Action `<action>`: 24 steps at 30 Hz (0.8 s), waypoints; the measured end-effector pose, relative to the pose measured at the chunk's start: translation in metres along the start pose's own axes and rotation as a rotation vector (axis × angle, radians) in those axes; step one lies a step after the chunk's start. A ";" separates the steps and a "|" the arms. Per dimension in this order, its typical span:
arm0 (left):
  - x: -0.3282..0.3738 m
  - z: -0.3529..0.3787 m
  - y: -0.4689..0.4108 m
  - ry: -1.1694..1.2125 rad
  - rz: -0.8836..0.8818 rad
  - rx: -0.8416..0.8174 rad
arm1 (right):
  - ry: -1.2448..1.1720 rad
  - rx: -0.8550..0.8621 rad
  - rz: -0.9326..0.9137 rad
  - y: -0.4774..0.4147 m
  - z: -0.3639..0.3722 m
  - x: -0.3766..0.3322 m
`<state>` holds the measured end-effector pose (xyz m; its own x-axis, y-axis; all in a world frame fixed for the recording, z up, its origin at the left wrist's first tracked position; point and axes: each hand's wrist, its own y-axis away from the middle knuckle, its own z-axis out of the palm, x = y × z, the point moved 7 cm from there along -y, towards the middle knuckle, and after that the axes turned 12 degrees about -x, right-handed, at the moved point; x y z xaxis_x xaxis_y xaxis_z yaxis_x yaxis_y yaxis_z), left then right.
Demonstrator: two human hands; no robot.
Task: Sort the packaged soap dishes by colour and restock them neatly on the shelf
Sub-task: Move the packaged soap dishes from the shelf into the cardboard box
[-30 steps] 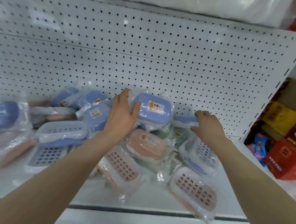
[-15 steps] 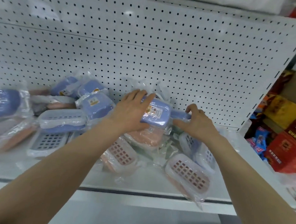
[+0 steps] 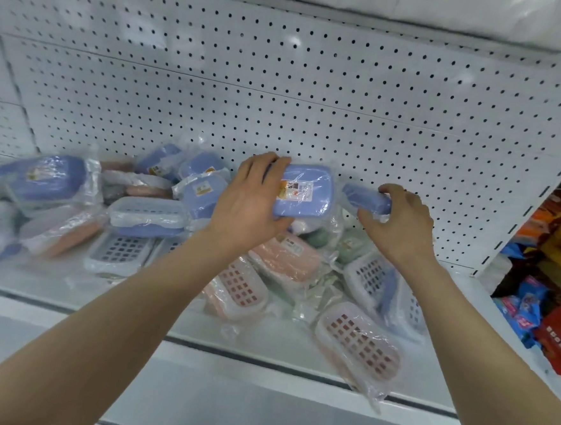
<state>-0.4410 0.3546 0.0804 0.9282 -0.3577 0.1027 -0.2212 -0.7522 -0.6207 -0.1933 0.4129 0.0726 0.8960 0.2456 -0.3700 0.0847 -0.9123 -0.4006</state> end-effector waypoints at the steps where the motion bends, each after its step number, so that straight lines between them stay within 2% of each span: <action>1: 0.000 -0.006 0.005 -0.003 -0.008 0.008 | -0.005 0.017 -0.017 0.003 -0.003 -0.006; 6: -0.018 -0.045 0.047 -0.053 -0.033 0.023 | -0.040 0.079 -0.148 0.034 -0.004 -0.060; 14: -0.116 -0.132 0.182 -0.137 -0.203 -0.009 | -0.107 0.117 -0.420 0.119 0.047 -0.215; 18: -0.172 -0.177 0.277 -0.167 -0.336 -0.052 | -0.145 0.130 -0.544 0.174 0.088 -0.310; 24: -0.247 -0.226 0.428 -0.159 -0.599 -0.093 | -0.240 0.020 -0.669 0.263 0.161 -0.432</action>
<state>-0.8325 -0.0037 -0.0347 0.9306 0.2221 0.2909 0.3328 -0.8442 -0.4202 -0.6278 0.1196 -0.0079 0.5339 0.8183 -0.2130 0.5729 -0.5354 -0.6206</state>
